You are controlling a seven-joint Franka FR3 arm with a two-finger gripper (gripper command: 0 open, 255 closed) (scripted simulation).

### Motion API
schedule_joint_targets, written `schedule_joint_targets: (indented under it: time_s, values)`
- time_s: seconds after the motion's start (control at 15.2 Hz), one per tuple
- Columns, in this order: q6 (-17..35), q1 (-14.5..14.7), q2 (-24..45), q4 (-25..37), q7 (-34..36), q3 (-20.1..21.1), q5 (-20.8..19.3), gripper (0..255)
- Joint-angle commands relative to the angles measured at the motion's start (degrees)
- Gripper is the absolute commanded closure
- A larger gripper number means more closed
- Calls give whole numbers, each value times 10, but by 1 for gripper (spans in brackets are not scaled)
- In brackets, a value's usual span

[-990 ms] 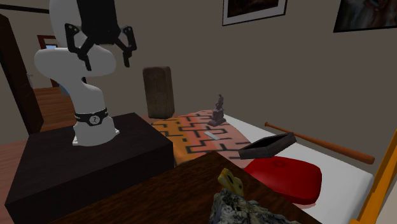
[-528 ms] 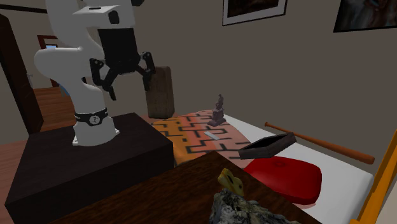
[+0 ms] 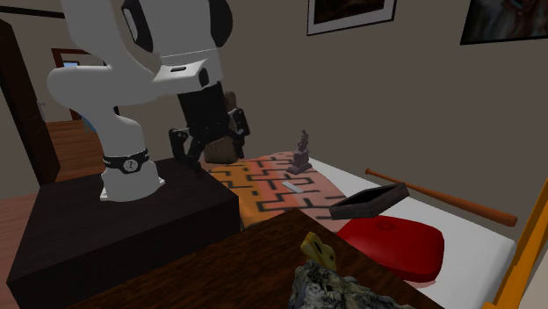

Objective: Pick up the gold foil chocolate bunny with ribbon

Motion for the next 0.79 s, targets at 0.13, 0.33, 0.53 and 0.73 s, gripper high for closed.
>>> schedule_joint_targets:
  time_s: [0.13,0.33,0.53,0.73]
  values:
    - [78,15,88,35,-33,5,41,0]
    - [128,25,155,68,-61,12,75,0]
    - [169,31,220,109,-91,23,109,0]
    - [204,31,284,157,-118,38,138,0]
